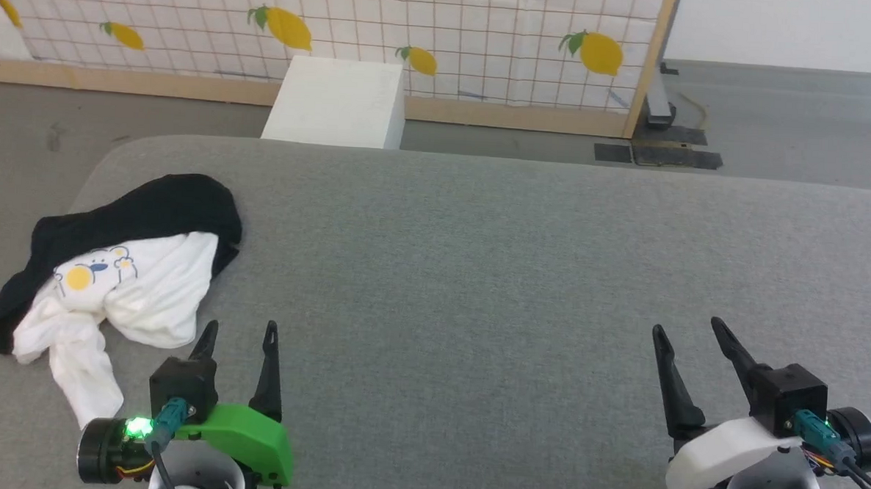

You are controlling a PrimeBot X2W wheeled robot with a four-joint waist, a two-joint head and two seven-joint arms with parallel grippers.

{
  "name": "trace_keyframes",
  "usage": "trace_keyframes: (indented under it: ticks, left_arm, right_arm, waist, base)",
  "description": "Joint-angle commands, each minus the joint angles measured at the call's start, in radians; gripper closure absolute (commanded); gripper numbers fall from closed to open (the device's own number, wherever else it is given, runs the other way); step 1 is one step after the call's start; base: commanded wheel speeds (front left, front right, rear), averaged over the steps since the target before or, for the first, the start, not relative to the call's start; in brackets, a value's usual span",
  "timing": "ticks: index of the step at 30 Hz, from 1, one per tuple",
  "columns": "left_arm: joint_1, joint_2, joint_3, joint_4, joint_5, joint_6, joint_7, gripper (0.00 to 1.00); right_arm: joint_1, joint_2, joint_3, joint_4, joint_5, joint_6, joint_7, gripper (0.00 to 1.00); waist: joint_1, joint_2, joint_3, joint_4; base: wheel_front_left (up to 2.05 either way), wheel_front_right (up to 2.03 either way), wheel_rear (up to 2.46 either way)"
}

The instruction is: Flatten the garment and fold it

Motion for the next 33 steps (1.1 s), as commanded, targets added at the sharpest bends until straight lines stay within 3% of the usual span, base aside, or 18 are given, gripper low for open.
trace_keyframes:
  ticks: [1,33]
  left_arm:
    - [-0.021,0.006,-0.003,0.006,-0.014,0.011,-0.010,0.00]
    - [0.005,0.048,0.010,0.006,-0.103,0.079,-0.065,0.00]
  right_arm:
    - [-0.017,0.001,0.002,0.006,0.008,0.000,-0.011,0.00]
    - [-0.045,0.001,0.032,0.049,0.038,-0.001,-0.054,0.00]
  waist:
    - [0.0000,0.0000,-0.001,0.020]
    - [0.0000,0.0000,-0.012,0.233]
  base:
    - [0.00,0.00,0.00]
    - [0.00,0.00,0.00]
